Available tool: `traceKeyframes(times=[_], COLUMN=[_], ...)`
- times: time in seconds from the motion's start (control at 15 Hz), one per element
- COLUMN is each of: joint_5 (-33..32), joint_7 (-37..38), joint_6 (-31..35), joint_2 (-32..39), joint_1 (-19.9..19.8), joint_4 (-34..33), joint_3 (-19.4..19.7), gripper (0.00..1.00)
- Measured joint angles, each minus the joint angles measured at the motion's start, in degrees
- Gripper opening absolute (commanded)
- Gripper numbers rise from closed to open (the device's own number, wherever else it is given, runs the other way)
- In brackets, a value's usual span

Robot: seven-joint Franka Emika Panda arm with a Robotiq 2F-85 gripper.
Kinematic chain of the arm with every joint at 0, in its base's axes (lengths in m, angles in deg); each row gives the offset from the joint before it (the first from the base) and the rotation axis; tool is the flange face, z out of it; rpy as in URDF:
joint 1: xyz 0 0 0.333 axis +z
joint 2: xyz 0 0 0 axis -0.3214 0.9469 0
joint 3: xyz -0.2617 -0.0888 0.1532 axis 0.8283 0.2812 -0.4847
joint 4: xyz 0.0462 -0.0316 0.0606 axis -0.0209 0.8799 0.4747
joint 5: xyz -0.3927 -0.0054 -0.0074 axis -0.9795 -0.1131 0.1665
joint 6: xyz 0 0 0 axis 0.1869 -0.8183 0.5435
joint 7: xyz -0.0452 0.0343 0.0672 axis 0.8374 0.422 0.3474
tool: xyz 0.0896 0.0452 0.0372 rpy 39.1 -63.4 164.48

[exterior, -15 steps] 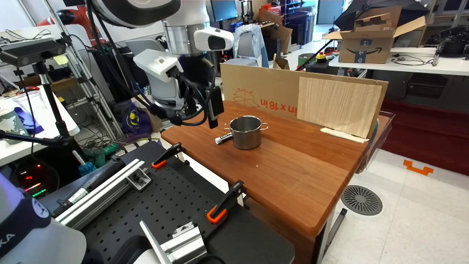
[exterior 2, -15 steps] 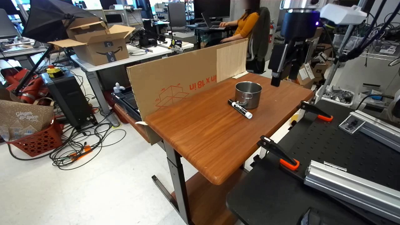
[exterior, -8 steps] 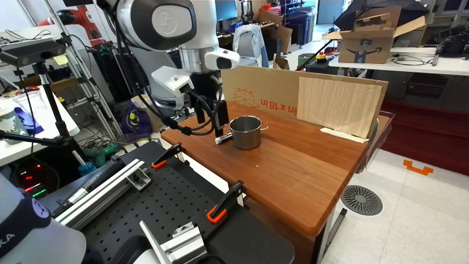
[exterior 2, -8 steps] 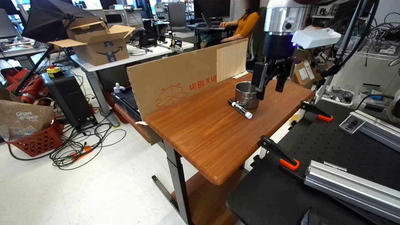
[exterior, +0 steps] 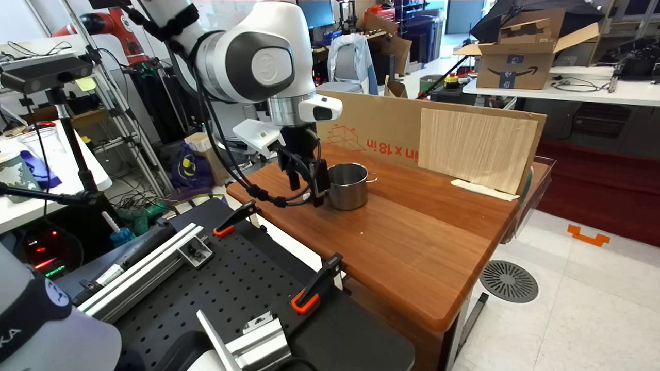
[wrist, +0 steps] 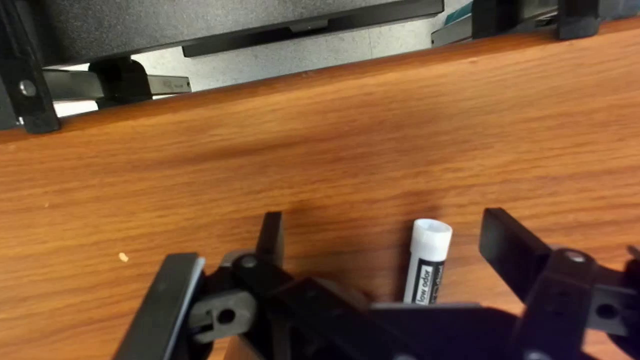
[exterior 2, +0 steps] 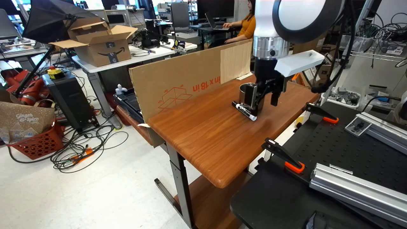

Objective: Put the marker in the pot

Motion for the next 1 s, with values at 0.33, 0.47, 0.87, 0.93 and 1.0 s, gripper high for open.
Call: traceKeyframes(times=[0.33,0.47,0.87,0.93,1.0], joint_5=[-4.07,-4.88,-5.93,-6.52,-6.91], joint_7=[5.02,6.11,7.8,8.07,8.37], joint_6=[0.0,0.0,0.0,0.0,0.0], joint_2=[3.25,3.97,5.98,6.42,6.66], joint_1=[4.77,6.15,8.61,9.06,9.57], joint_4=[-2.19,-2.99,-4.94,-5.23,-5.51], joint_3=[2.69,3.67,5.97,6.4,6.7], gripper=[1.0,1.0,0.66,0.58,0.49])
